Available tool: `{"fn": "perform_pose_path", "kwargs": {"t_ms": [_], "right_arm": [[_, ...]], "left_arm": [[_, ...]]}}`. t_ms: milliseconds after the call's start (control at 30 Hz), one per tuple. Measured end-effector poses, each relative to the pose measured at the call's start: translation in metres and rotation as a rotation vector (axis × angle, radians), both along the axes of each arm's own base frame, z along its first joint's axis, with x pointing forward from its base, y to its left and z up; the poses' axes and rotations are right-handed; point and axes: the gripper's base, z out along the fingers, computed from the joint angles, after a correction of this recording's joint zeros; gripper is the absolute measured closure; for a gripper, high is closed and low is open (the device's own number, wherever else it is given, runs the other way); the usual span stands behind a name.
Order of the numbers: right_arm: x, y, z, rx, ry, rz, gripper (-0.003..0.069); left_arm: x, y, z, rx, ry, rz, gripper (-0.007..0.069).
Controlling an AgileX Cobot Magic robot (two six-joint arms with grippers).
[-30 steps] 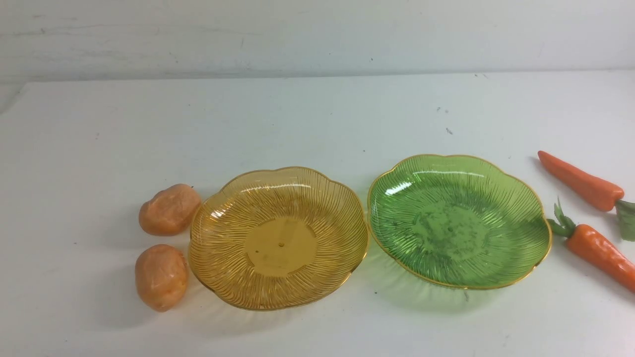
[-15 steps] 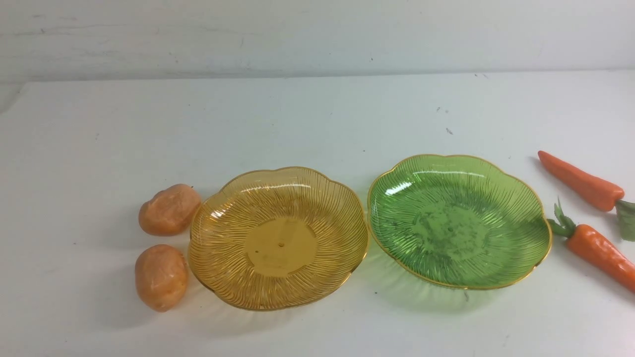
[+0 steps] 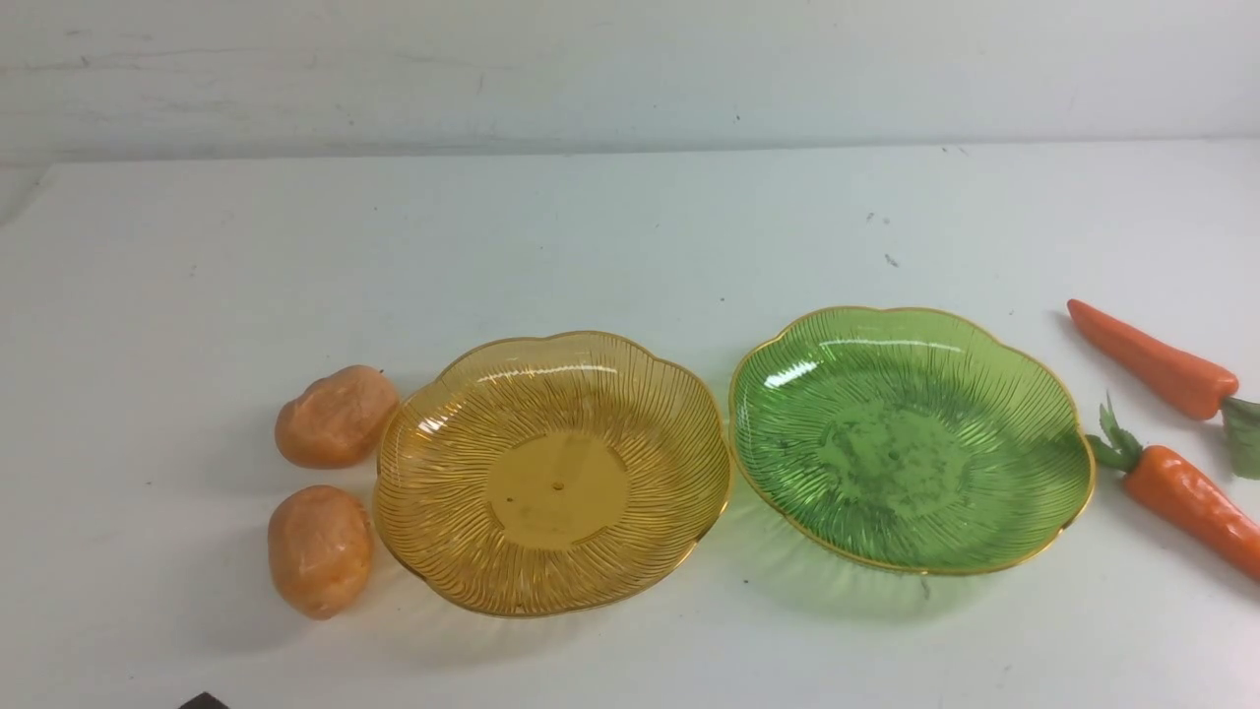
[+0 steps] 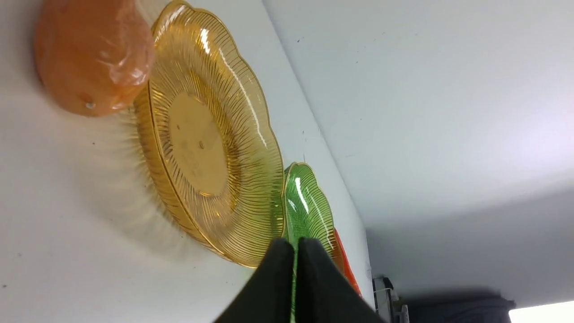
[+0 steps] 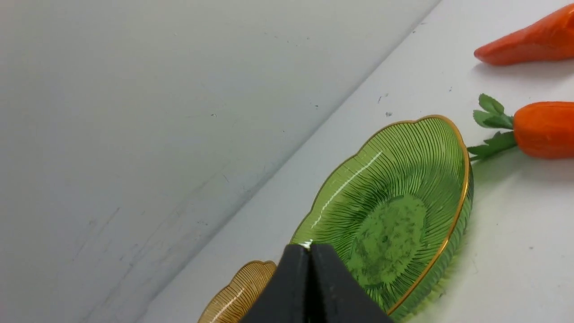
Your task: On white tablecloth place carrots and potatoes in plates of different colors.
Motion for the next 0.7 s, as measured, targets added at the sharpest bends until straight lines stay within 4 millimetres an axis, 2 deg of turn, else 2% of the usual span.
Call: {"fn": "perform_pose_path", "kwargs": {"t_ms": [33,100,167,267,367,400,467,600,700], "right_arm": [[-0.002,0.001,0.011,-0.072,-0.032,0.012,0.0674],[-0.012,0.000,0.055,-0.236,-0.170,0.005,0.0674],[-0.022,0.000,0.104,-0.391,-0.256,-0.003,0.0673],[-0.013,0.002,0.133,-0.518,-0.126,0.053,0.0673],[0.009,0.004,0.130,-0.589,0.165,0.143,0.0673],[0.016,0.004,0.124,-0.601,0.273,0.175,0.0673],[0.029,0.003,0.111,-0.613,0.459,0.213,0.0672],[0.051,0.000,0.087,-0.616,0.749,0.234,0.0669],[0.069,-0.004,0.077,-0.652,0.863,0.223,0.0668]], "left_arm": [[0.000,0.000,0.001,0.002,-0.004,-0.003,0.0627],[-0.003,-0.002,0.015,0.039,-0.051,-0.031,0.0627],[-0.009,-0.003,0.047,0.117,-0.160,-0.054,0.0627],[-0.010,-0.005,0.077,0.267,-0.202,-0.090,0.0627],[-0.002,-0.007,0.086,0.383,-0.136,-0.143,0.0627],[0.002,-0.009,0.086,0.419,-0.085,-0.177,0.0627],[0.016,-0.012,0.077,0.516,0.089,-0.278,0.0627],[0.028,-0.013,0.059,0.627,0.310,-0.408,0.0627],[0.038,-0.014,0.050,0.677,0.425,-0.478,0.0627]]}}
